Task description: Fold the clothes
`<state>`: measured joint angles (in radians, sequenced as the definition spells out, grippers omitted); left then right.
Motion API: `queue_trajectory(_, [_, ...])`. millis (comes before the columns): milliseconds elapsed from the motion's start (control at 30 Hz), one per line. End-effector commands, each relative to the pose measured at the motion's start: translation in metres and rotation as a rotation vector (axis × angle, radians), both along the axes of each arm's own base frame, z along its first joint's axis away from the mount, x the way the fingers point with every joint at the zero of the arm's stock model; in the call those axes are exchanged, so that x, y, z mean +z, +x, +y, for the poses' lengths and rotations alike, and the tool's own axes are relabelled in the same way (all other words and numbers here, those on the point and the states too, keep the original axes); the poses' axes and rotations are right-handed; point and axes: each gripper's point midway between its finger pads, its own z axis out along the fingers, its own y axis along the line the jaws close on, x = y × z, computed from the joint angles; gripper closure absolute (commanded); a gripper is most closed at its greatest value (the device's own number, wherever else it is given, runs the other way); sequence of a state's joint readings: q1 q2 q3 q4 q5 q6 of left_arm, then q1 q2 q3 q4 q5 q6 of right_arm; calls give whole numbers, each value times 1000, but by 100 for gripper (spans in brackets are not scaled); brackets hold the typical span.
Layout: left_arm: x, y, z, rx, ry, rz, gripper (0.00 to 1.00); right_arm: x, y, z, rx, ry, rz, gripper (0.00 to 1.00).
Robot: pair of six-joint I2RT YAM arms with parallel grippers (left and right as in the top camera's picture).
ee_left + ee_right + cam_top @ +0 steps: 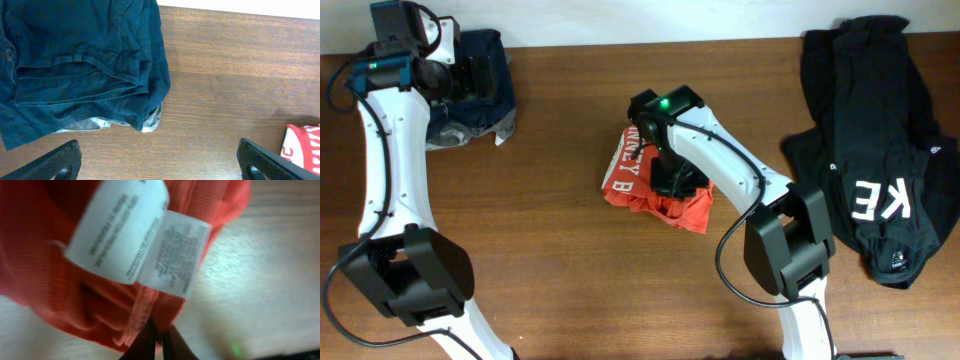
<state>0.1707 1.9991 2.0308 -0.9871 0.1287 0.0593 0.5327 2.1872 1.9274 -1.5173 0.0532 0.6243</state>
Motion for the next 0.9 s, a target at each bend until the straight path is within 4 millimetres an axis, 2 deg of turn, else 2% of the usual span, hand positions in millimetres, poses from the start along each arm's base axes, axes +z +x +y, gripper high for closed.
queue_trajectory(0, [7,-3,5,-4,37,-9,1,10,-1,-17,-34,-42,-10,74])
queue_trajectory(167, [7,-3,5,-4,37,-10,1,20,6,-25,-49,-22,-31,74])
queue_trajectory(267, [7,-3,5,-4,38,-10,1,38,24,-17,4,41,-112,71])
queue_trajectory(300, [7,-3,5,-4,37,-10,1,45,31,-13,18,61,-146,67])
queue_trajectory(367, [7,-3,5,-4,37,-10,1,54,47,-3,41,105,-215,50])
queue_trajectory(433, [7,-3,5,-4,37,-10,1,57,60,11,72,174,-262,42])
queue_trajectory(567, [7,-3,5,-4,37,-9,1,42,75,27,73,235,-282,40])
queue_trajectory(800, [6,-5,5,-4,36,-3,1,5,92,41,63,254,-272,40])
queue_trajectory(867, [6,-5,5,-4,36,-3,1,2,97,44,64,263,-289,40])
